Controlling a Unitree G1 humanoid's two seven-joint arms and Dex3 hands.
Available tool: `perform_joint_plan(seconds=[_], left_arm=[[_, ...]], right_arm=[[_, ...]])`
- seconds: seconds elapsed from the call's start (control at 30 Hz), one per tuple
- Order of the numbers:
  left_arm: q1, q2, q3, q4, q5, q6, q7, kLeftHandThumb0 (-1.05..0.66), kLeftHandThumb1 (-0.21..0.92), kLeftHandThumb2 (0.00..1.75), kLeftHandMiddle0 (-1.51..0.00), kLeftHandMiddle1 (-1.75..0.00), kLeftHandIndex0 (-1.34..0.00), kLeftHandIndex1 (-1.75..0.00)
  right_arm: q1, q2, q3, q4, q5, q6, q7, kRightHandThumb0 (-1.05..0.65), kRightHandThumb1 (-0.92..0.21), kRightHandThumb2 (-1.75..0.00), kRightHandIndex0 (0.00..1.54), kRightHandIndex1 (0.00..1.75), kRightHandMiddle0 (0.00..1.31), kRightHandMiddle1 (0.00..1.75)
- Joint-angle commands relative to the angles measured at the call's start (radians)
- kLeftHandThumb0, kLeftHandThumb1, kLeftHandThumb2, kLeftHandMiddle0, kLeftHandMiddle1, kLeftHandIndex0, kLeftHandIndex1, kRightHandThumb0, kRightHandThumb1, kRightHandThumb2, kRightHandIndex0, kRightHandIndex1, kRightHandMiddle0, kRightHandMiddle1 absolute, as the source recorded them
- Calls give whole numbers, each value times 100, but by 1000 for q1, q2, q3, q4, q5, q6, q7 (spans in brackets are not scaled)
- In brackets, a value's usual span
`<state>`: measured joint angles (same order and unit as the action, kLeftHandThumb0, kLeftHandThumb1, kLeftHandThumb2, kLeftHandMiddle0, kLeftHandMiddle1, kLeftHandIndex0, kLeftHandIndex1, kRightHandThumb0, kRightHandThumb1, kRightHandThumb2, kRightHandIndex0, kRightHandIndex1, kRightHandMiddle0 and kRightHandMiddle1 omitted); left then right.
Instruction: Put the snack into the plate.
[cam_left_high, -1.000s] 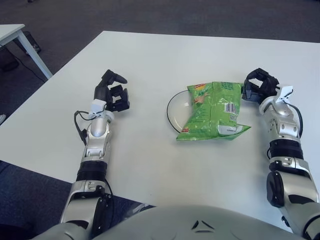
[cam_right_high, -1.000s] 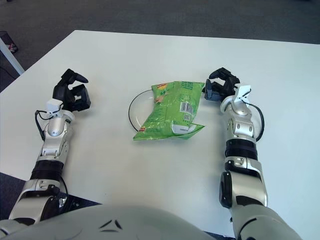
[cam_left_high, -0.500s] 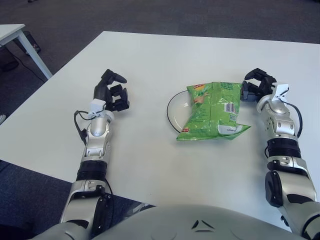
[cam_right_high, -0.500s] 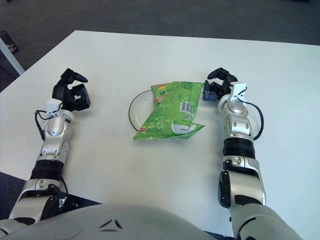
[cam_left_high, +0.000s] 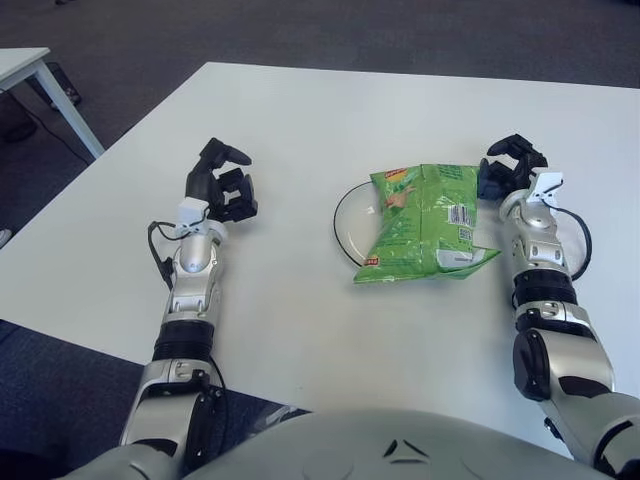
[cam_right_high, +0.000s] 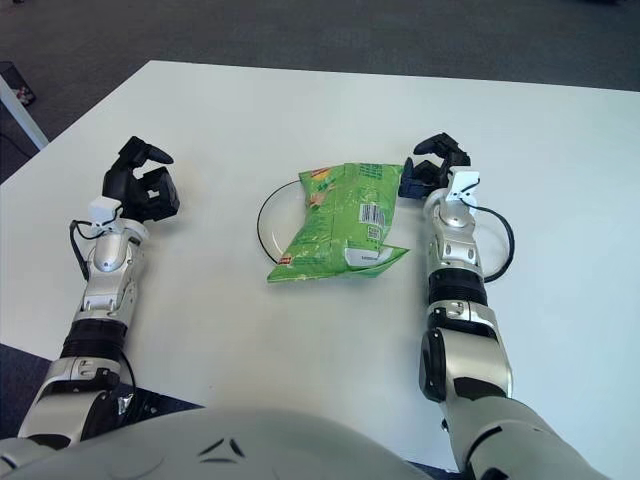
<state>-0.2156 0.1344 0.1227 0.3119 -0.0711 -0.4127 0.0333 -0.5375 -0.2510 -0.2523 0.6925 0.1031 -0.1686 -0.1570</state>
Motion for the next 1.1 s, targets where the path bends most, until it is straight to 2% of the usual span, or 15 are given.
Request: perform_joint_plan(seconds=[0.0, 0.2, 0.37, 0.53, 0.87, 1.07], left_arm=[[181, -84, -11, 114, -7, 17, 7, -45, 42, 118, -113, -175, -53, -175], [178, -85, -12, 113, -10, 32, 6, -44, 43, 117, -111, -175, -52, -175], [166, -85, -11, 134, -25, 25, -17, -44, 43, 117, -111, -175, -52, -175], [157, -88, -8, 151, -41, 16, -39, -44, 43, 118, -111, -175, -52, -175], [139, -83, -5, 183, -51, 7, -55, -44, 43, 117, -111, -175, -52, -175], [131, -81, -2, 194, -51, -1, -66, -44, 45, 114, -112, -175, -50, -175]], right_arm=[[68, 56, -14, 127, -2, -18, -40, -1, 10, -175, 94, 163, 72, 175], [60, 58, -24, 161, 7, -99, -45, -1, 9, -175, 90, 171, 74, 169], [57, 58, -25, 181, 23, -107, -5, -1, 13, -175, 93, 174, 84, 153], [56, 50, -9, 201, 2, -130, 18, -1, 14, -175, 94, 175, 87, 149], [45, 41, 7, 238, -20, -174, 24, -1, 9, -175, 90, 175, 76, 164], [44, 41, 9, 240, -16, -180, 23, -1, 9, -175, 90, 175, 76, 164]])
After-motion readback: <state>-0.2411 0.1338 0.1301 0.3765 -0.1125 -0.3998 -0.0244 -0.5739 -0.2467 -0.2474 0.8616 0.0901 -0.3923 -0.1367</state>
